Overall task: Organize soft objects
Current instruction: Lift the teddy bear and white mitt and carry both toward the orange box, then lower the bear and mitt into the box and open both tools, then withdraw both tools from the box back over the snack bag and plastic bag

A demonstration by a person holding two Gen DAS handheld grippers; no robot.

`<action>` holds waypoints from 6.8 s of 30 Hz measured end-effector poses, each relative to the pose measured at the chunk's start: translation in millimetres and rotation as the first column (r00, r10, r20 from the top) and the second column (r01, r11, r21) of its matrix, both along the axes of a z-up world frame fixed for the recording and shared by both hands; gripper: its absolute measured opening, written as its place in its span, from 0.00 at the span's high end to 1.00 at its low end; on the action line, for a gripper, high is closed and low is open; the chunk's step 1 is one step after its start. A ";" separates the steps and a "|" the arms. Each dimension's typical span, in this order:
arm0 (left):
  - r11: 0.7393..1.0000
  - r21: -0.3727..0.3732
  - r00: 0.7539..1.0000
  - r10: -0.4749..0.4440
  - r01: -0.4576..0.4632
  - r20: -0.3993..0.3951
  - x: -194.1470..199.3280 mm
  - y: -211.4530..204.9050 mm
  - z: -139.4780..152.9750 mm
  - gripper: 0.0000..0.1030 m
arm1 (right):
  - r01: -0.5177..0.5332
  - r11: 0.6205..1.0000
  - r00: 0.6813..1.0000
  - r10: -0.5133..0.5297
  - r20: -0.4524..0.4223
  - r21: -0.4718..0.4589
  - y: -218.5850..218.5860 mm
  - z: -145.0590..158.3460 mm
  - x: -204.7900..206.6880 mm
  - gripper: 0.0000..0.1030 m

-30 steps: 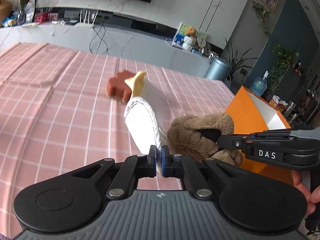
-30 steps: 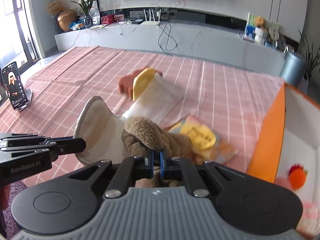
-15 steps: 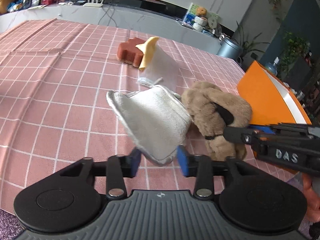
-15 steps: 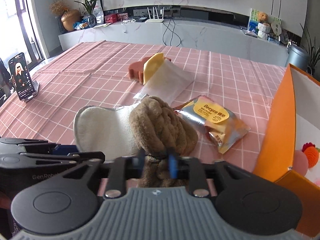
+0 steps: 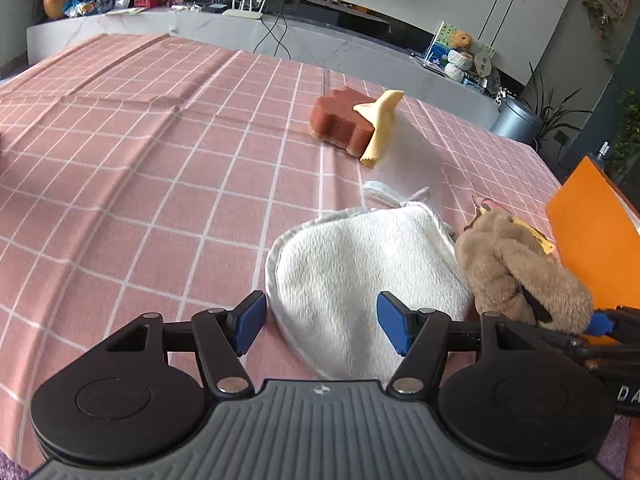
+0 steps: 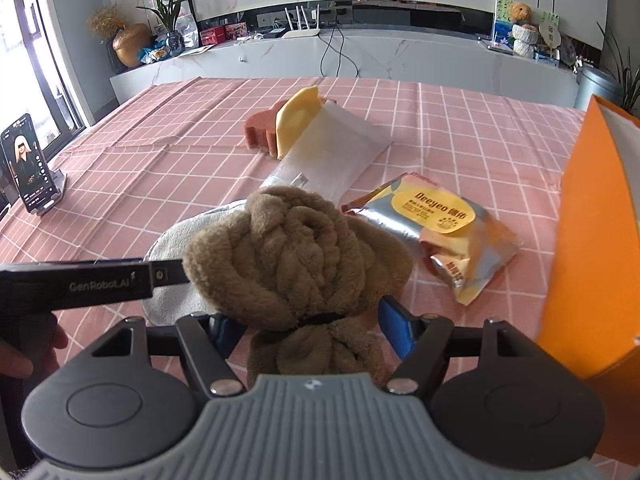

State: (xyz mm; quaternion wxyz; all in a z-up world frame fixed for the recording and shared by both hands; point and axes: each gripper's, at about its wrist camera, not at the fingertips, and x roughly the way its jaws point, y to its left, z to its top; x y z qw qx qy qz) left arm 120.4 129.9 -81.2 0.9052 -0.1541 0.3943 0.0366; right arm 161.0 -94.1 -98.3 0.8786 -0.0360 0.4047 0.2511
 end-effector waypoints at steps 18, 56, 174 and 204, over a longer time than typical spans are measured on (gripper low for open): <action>0.983 0.174 0.996 -0.064 0.053 0.057 8.0 -26.4 5.5 0.86 | -0.002 1.000 0.999 0.003 -0.048 0.011 3.1 -20.4 -0.7 0.60; 0.945 0.283 0.868 -0.276 0.165 0.413 -4.1 -90.1 148.7 0.90 | 0.151 0.984 0.949 -0.170 0.266 0.092 -101.7 105.2 -25.9 0.60; 0.927 0.213 0.786 -0.374 0.309 0.492 18.8 -155.6 99.3 0.15 | 0.441 0.892 0.816 -0.443 0.371 0.095 -166.1 98.0 -32.1 0.03; 0.960 0.199 0.921 -0.251 0.197 0.299 8.9 -64.4 39.2 0.35 | 0.168 0.975 0.944 -0.116 0.310 -0.145 -22.4 24.7 11.0 0.21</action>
